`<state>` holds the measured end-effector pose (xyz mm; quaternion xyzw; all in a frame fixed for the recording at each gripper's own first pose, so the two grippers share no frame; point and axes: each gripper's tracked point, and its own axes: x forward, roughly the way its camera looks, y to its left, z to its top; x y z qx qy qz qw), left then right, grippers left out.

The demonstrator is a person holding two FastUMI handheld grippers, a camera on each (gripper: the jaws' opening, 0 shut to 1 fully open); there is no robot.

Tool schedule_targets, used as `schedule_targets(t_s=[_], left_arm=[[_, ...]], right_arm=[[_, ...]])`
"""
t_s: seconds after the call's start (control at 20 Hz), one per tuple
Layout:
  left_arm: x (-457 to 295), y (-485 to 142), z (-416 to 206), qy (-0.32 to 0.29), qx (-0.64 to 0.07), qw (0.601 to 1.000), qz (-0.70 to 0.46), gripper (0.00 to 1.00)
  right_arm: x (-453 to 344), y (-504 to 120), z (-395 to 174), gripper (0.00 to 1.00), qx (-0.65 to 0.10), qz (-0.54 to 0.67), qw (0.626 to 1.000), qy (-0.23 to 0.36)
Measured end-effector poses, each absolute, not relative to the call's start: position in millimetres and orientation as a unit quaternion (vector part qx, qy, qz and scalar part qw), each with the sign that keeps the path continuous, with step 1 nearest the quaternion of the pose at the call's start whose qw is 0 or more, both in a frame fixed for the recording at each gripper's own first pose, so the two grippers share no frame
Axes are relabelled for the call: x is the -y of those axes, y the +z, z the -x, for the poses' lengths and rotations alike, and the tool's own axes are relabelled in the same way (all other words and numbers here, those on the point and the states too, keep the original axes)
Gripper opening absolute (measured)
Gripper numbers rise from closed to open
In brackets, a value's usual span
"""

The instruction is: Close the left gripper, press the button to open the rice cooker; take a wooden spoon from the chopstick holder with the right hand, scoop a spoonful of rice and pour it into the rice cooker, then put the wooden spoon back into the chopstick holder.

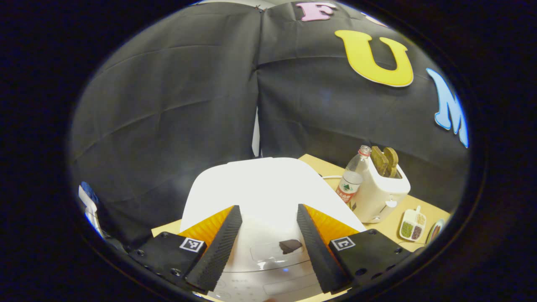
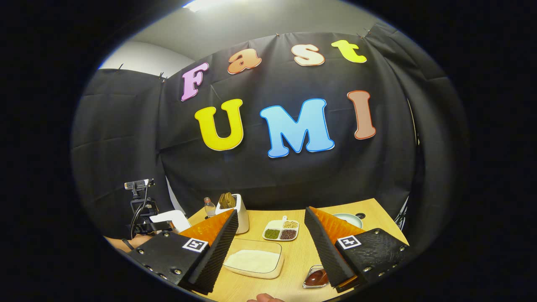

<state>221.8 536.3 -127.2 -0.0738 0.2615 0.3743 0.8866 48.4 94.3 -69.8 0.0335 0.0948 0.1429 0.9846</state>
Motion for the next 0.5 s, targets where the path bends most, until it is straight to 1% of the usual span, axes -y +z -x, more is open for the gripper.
schedule_targets(t_s=[0.05,0.15,0.2,0.25,0.35,0.45,0.5], left_arm=[[-538.8,-125.6,-223.8,0.368,-0.264,0.888,0.078,0.96],[-539.9,-122.8,-227.7,0.347,-0.27,0.894,0.084,0.93],[-538.6,-118.1,-232.1,0.332,-0.266,0.901,0.088,0.95],[-542.4,-103.9,-234.5,0.327,-0.251,0.908,0.075,0.9],[-546.0,-72.4,-236.4,0.315,-0.22,0.922,0.045,0.96],[-528.9,-36.9,-237.3,0.291,-0.19,0.936,0.049,0.92],[-519.4,-17.0,-237.0,0.28,-0.168,0.944,0.047,0.93]], right_arm=[[-92.9,-68.4,-46.5,0.96,-0.091,-0.034,0.986,0.138],[-90.7,-63.5,-42.2,0.96,-0.084,-0.035,0.987,0.129],[-87.6,-59.7,-39.7,0.96,-0.079,-0.034,0.989,0.123],[-84.3,-57.0,-37.3,0.96,-0.074,-0.031,0.99,0.117],[-77.3,-53.2,-32.2,0.96,-0.066,-0.026,0.992,0.106],[-70.6,-50.7,-25.2,0.96,-0.059,-0.022,0.994,0.095],[-66.9,-48.4,-23.6,0.96,-0.055,-0.02,0.994,0.088]])
